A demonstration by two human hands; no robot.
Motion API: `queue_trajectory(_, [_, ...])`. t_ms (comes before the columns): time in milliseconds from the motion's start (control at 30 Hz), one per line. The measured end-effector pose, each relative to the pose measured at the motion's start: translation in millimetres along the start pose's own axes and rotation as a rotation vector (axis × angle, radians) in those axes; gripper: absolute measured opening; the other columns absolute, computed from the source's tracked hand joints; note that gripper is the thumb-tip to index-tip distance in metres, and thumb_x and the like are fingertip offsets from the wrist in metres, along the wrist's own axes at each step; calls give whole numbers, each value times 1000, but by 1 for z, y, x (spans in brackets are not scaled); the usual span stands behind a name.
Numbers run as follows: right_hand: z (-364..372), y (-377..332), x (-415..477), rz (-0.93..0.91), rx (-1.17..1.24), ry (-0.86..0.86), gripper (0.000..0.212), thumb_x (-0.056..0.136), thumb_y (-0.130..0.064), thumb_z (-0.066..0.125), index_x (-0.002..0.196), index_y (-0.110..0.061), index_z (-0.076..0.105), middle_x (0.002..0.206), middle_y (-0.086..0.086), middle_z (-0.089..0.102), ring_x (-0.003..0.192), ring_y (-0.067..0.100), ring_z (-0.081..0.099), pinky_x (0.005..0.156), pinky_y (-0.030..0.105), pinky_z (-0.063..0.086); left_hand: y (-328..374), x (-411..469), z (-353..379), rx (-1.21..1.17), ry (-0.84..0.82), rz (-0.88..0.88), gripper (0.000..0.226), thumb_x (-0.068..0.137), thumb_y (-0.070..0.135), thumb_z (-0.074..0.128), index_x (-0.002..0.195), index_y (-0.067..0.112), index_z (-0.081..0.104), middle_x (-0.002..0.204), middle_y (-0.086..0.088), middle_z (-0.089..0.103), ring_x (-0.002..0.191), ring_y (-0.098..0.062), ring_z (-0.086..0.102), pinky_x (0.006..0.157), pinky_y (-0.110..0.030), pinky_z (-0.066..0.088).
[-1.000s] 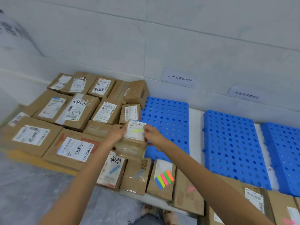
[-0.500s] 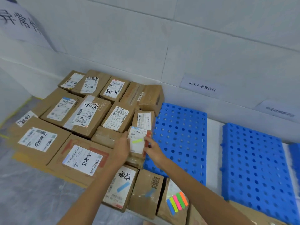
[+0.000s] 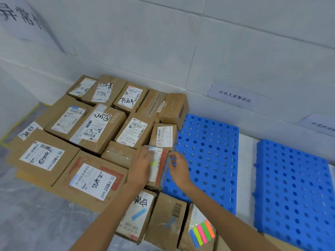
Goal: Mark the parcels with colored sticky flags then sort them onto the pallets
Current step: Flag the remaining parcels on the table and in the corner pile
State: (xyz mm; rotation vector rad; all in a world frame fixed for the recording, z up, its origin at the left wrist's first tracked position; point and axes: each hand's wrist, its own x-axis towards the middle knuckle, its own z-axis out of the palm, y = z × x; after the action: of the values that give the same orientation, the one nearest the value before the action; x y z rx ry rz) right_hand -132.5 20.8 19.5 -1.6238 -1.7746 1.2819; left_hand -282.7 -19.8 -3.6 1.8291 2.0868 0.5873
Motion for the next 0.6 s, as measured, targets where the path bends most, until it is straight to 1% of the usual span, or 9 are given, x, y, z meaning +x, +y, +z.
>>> queue_trajectory(33, [-4,1,11,40,10,64,20,95,-9,48,115,-10,53,111,4,51,103,16,51,88,25,45,5,7,-3,-7,10,1,47,70,-8,65,114,5,58,115,-13,58,106,-27,56,86,-39,51])
queue_trajectory(67, [-7,3,25,90,0,99,23,96,-13,49,118,-7,51,115,8,52,103,19,53,85,25,45,8,16,-3,-31,27,-3,45,75,-8,60,118,3,58,119,-14,58,109,-27,55,90,-40,50])
queue_trajectory(100, [-11,3,39,145,-28,94,30,97,-17,49,124,-6,48,121,12,52,104,22,55,82,25,43,11,26,-2,-54,30,-10,43,79,-8,55,121,2,56,122,-14,57,112,-27,54,93,-39,49])
queue_trajectory(167, [-14,5,65,275,-69,11,45,96,-27,50,136,-7,37,130,15,48,110,27,55,81,28,43,14,47,2,-74,-2,-53,40,85,-4,47,124,2,53,124,-13,54,113,-27,52,94,-38,47])
queue_trajectory(300, [-5,6,89,479,108,-123,65,93,-37,54,143,-8,24,139,12,42,123,27,46,100,37,42,14,73,16,-33,-110,-219,33,90,8,44,122,3,48,115,-16,53,100,-30,54,85,-40,49])
queue_trajectory(400, [5,11,96,516,192,-104,71,88,-32,62,143,-8,24,140,12,44,123,27,47,102,41,42,18,77,20,-97,-117,-270,34,87,6,46,120,4,50,113,-18,55,99,-31,54,84,-41,49])
queue_trajectory(500, [3,12,97,568,327,-61,74,84,-28,68,142,-10,26,138,10,44,122,25,47,93,34,44,16,82,17,-196,-81,-305,38,84,1,49,122,7,52,112,-14,56,101,-30,56,82,-37,49])
queue_trajectory(567, [-6,10,97,555,413,-1,69,81,-29,72,136,-12,34,132,7,48,117,23,50,86,31,43,16,83,14,-255,-54,-304,30,86,2,50,114,11,55,107,-10,58,96,-27,57,76,-34,49])
queue_trajectory(600, [-11,9,96,544,447,31,65,79,-29,73,131,-14,37,129,6,50,115,23,52,86,32,45,17,82,12,-267,-43,-291,22,88,4,50,108,12,56,103,-8,58,92,-24,57,71,-31,47])
